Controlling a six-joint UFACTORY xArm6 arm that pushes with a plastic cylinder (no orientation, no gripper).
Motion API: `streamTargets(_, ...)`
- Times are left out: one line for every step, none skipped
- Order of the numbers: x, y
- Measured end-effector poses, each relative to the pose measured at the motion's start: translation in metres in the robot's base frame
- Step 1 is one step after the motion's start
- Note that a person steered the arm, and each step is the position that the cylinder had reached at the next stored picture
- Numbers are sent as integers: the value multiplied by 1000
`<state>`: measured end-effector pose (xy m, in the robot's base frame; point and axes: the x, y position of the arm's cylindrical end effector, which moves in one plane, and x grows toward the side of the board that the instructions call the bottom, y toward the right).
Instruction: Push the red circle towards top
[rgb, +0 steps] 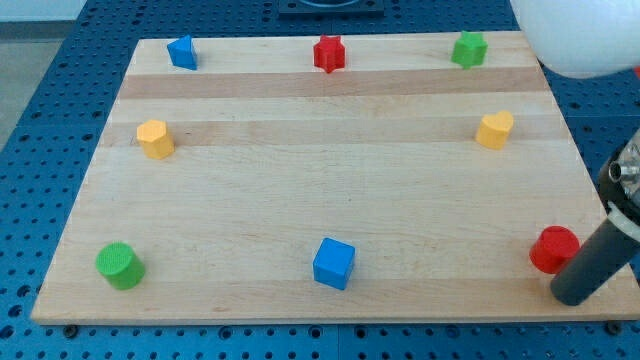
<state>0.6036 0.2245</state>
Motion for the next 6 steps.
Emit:
streamTargets(-6,-3)
streamTargets(-20,-3)
streamTargets(-39,-3)
streamTargets(-61,-3)
streamTargets(-90,-1)
streamTargets(-101,14)
